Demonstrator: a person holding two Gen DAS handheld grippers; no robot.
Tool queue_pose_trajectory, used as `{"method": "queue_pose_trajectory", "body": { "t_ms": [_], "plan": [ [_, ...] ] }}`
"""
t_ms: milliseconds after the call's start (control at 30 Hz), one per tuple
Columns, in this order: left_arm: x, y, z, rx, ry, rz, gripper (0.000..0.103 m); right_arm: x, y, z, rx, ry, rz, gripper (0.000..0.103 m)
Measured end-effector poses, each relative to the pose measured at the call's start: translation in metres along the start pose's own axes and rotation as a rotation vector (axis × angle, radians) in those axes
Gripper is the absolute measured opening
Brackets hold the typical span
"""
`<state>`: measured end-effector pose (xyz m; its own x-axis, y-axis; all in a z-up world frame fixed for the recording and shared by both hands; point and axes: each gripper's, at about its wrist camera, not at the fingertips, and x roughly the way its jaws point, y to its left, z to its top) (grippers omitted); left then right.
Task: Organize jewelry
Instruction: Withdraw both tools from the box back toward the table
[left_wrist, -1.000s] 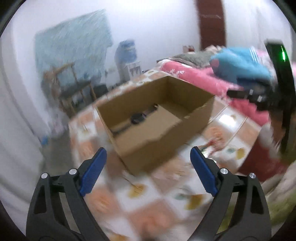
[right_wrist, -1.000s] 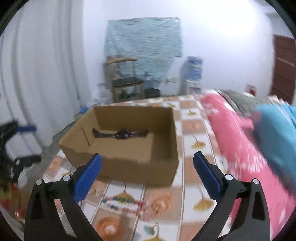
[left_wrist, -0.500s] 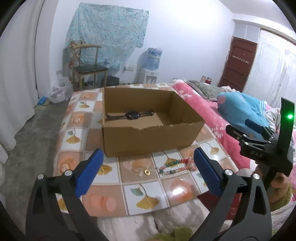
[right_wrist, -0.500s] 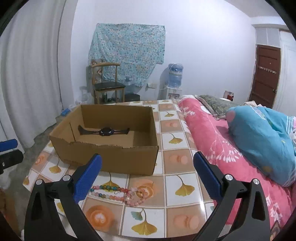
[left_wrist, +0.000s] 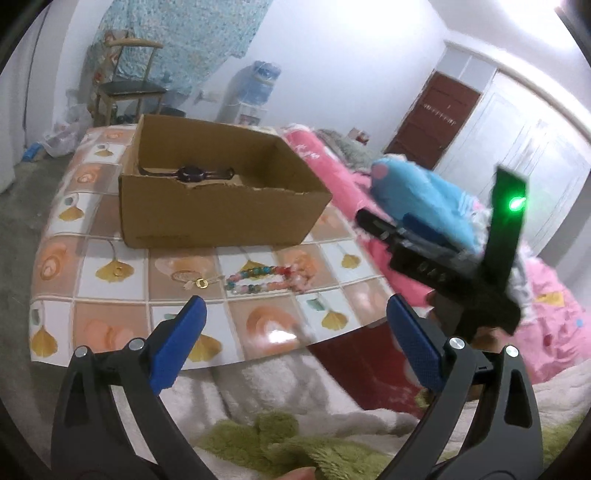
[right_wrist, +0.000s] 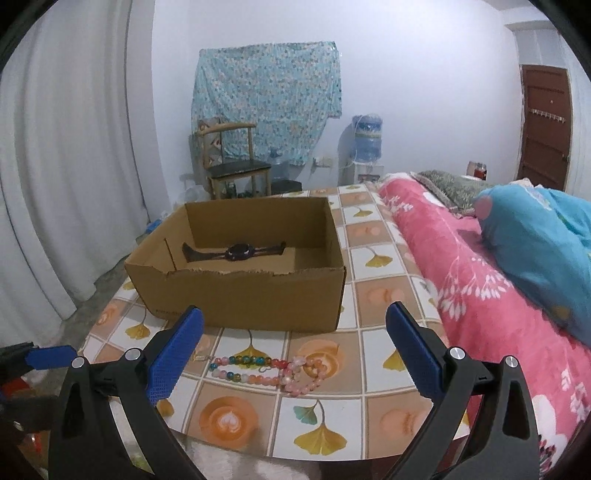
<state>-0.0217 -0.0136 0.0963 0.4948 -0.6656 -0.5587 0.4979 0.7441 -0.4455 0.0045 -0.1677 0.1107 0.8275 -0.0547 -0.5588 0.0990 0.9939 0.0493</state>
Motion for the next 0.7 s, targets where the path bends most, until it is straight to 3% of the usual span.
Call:
{"method": "queue_pose_trajectory", "body": {
  "t_ms": [233, 400, 700],
  "plan": [
    [0.005, 0.02, -0.001, -0.098, 0.019, -0.022, 0.095, 0.009, -0.007, 0.0, 0.016, 0.012, -0.014, 0.096],
    [0.005, 0.025, -0.001, -0.106, 0.015, -0.016, 0.095, 0.018, -0.015, -0.006, 0.03, 0.03, 0.016, 0.096],
    [0.019, 0.061, 0.006, -0.167, 0.029, 0.127, 0.095, 0.038, 0.002, -0.021, -0.013, 0.106, 0.114, 0.096]
  ]
}}
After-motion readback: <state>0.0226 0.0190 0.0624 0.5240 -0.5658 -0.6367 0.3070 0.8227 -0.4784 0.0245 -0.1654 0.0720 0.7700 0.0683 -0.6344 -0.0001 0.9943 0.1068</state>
